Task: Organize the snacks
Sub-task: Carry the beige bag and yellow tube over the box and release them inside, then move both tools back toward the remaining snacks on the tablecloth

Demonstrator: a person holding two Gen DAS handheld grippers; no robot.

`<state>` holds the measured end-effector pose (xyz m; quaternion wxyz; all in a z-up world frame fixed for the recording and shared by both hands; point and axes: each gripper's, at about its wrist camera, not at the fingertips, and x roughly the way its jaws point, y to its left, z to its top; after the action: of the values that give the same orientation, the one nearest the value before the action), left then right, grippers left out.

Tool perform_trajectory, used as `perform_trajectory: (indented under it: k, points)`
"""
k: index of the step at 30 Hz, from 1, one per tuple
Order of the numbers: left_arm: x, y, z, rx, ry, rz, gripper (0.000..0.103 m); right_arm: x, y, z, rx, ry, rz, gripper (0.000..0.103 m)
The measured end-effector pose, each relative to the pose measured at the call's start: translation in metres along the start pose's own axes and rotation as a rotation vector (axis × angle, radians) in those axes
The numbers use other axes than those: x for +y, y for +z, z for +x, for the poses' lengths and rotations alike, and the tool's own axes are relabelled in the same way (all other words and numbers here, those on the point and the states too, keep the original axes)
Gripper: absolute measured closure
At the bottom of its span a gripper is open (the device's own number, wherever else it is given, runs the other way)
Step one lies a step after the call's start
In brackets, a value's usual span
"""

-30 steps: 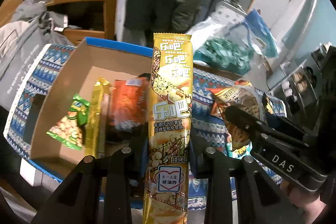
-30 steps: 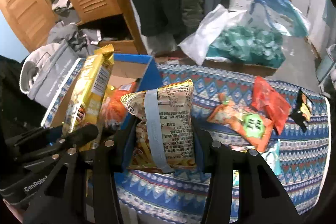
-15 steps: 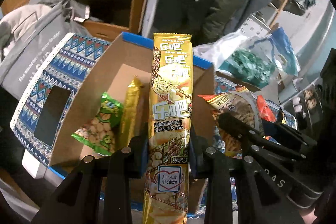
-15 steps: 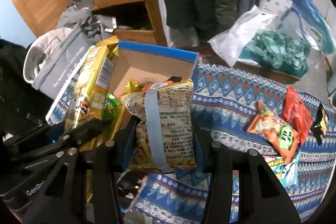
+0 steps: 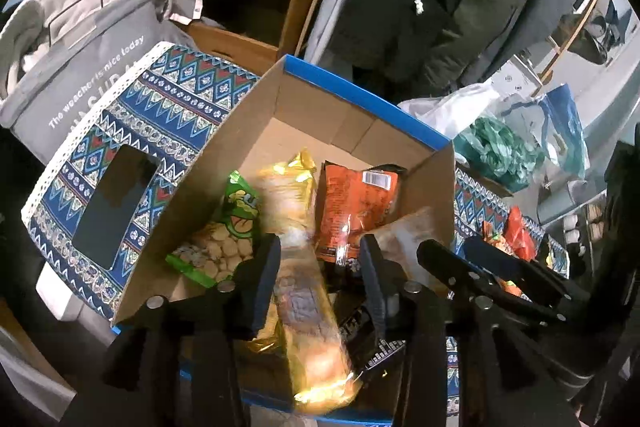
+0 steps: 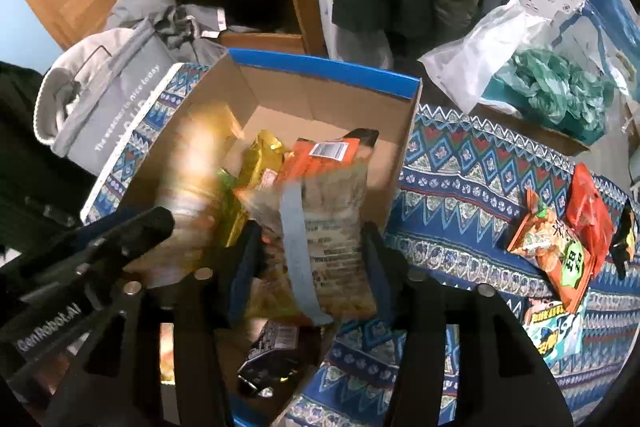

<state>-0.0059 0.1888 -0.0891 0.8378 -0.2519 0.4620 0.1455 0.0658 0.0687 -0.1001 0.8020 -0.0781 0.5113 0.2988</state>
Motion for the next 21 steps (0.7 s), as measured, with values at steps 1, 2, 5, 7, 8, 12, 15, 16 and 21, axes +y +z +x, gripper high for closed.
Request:
perform_trajectory:
  k: [1, 2, 5, 7, 8, 12, 15, 16, 21]
  points:
    - [0.000, 0.000, 0.000, 0.001, -0.002, -0.004, 0.060, 0.000, 0.000, -0.001, -0.005, -0.005, 0.000, 0.040]
    - [0.000, 0.000, -0.001, 0.002, -0.005, -0.005, 0.060, -0.001, 0.000, -0.002, -0.010, -0.008, 0.001, 0.038]
    - [-0.004, -0.001, -0.002, 0.003, -0.011, 0.005, 0.059, -0.005, 0.001, -0.005, -0.019, -0.012, 0.012, 0.038]
    - [-0.007, -0.001, -0.003, 0.004, -0.012, 0.015, 0.059, -0.009, 0.001, -0.008, -0.023, -0.013, 0.019, 0.038]
    - [-0.009, -0.002, -0.003, 0.006, -0.012, 0.020, 0.059, -0.010, 0.001, -0.010, -0.024, -0.014, 0.021, 0.038]
    - [-0.018, -0.003, -0.004, 0.009, -0.022, 0.034, 0.059, -0.015, -0.001, -0.016, -0.032, -0.023, 0.021, 0.038]
    - [-0.027, -0.004, -0.006, 0.011, -0.031, 0.049, 0.058, -0.019, -0.003, -0.021, -0.036, -0.031, 0.015, 0.036]
    - [-0.030, -0.005, -0.006, 0.012, -0.033, 0.054, 0.058, -0.021, -0.004, -0.023, -0.037, -0.032, 0.014, 0.036]
    - [-0.045, -0.010, -0.007, 0.017, -0.041, 0.082, 0.054, -0.033, -0.012, -0.032, -0.045, -0.042, 0.012, 0.036]
